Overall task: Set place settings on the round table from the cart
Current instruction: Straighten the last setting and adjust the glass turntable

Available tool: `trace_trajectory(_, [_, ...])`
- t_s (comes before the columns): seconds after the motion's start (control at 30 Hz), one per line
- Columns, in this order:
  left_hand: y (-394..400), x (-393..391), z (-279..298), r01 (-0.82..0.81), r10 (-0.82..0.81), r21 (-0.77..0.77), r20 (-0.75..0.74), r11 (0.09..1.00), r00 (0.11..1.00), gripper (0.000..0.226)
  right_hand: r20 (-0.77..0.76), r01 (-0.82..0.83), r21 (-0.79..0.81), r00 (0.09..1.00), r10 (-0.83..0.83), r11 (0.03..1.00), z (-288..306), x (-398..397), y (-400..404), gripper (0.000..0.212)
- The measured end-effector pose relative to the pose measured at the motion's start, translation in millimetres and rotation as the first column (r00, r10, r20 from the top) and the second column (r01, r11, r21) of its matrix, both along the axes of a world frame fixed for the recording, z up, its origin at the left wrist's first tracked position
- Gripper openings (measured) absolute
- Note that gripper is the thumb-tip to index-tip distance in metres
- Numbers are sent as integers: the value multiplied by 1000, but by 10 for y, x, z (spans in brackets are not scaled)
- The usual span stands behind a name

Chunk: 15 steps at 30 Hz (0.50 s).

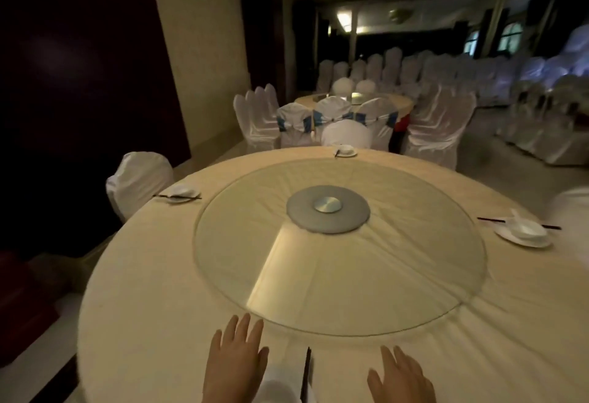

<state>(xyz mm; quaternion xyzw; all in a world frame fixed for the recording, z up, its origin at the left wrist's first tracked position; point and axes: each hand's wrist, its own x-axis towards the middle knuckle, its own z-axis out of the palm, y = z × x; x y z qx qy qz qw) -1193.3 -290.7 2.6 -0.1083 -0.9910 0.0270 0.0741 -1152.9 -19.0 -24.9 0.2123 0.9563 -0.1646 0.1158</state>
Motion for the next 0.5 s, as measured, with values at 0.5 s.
trace_trajectory(0.5, [-745, -351, -1031, -578, -31, 600, 709, 553, 705, 47, 165, 630, -465, 752, -638, 622, -728, 481, -885, 31])
